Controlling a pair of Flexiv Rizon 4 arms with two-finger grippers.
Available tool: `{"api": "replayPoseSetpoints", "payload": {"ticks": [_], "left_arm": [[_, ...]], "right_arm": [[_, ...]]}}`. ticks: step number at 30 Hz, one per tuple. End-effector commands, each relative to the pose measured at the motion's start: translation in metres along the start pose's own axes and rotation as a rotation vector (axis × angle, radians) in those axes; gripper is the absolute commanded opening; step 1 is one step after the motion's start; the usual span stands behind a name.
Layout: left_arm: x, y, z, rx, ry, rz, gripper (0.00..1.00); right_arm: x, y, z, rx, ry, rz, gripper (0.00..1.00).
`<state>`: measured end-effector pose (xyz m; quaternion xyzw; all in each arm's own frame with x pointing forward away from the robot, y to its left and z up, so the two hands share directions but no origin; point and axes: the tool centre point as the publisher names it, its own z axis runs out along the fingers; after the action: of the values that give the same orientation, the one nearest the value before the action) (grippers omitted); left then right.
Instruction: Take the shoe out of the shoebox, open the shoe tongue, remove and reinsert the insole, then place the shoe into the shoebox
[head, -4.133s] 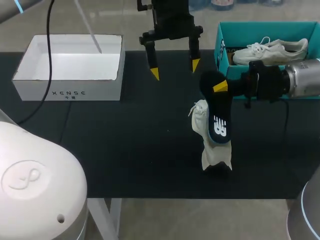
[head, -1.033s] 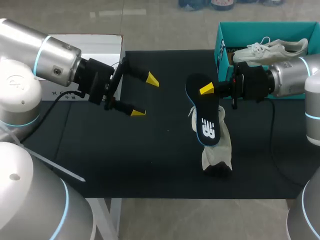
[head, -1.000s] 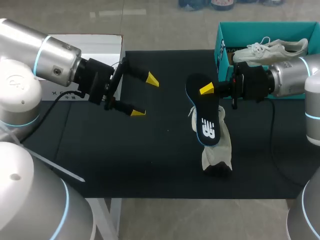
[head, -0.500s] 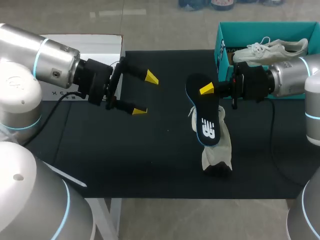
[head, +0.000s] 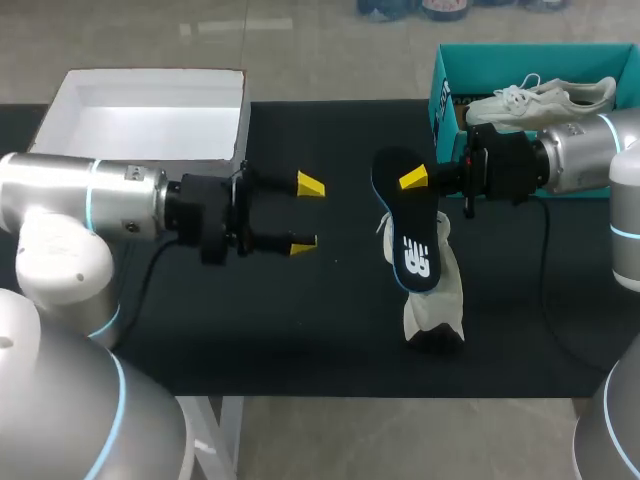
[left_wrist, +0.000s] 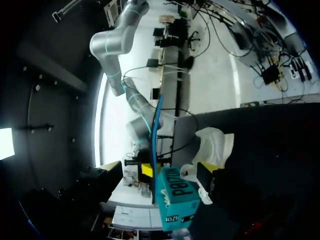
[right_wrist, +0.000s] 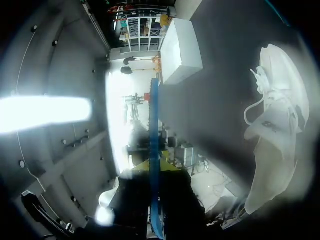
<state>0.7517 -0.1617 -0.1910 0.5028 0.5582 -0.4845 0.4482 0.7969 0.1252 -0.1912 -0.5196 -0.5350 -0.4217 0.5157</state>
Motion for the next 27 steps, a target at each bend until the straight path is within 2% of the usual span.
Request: {"api": "replayPoseSetpoints", "payload": {"ticks": [1, 7, 18, 27], "left_arm": [[0.001, -0.009, 0.011, -0.121, -0.024, -0.001, 1.0], [0.005, -0.004, 0.026, -0.149, -0.05, 0.002, 1.0], [0.006, 0.019, 0.065, -0.076, -0.052, 0.019, 1.0], [-0.001, 0.025, 0.09, -0.024, -0.068, 0.054, 1.0]], "right_arm": [[0.0, -0.001, 0.001, -0.002, -0.002, 0.001, 0.0], [0.0, -0.001, 0.001, -0.002, -0.002, 0.001, 0.0], [0.0, -0.001, 0.001, -0.002, -0.002, 0.001, 0.0], [0.0, -0.001, 0.001, -0.002, -0.002, 0.001, 0.0]]}}
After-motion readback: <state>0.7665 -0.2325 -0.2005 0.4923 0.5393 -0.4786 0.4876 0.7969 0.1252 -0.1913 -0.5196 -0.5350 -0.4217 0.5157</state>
